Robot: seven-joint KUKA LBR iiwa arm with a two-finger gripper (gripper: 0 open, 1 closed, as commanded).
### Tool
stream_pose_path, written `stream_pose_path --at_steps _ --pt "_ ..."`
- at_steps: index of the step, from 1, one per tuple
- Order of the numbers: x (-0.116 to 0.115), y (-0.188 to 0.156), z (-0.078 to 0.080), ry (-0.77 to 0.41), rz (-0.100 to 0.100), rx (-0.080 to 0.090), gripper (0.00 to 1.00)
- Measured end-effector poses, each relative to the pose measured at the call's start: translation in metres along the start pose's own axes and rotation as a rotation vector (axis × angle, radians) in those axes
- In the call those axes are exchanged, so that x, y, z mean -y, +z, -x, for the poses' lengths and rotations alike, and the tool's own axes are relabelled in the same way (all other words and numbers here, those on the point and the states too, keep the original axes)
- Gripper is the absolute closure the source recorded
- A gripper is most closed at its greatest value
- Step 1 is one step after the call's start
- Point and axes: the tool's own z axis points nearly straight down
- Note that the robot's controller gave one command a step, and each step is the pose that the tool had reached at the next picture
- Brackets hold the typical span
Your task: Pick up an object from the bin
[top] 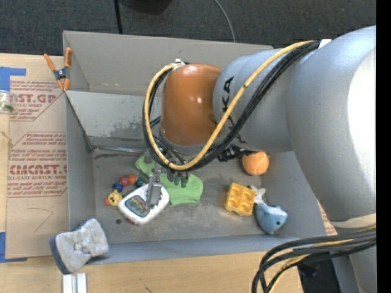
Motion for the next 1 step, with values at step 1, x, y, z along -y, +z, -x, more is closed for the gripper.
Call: stream_pose_path --at_steps 1 --pt "-0.0119 0.0222 -0.0152 -0.098 0.003 0.009 0.00"
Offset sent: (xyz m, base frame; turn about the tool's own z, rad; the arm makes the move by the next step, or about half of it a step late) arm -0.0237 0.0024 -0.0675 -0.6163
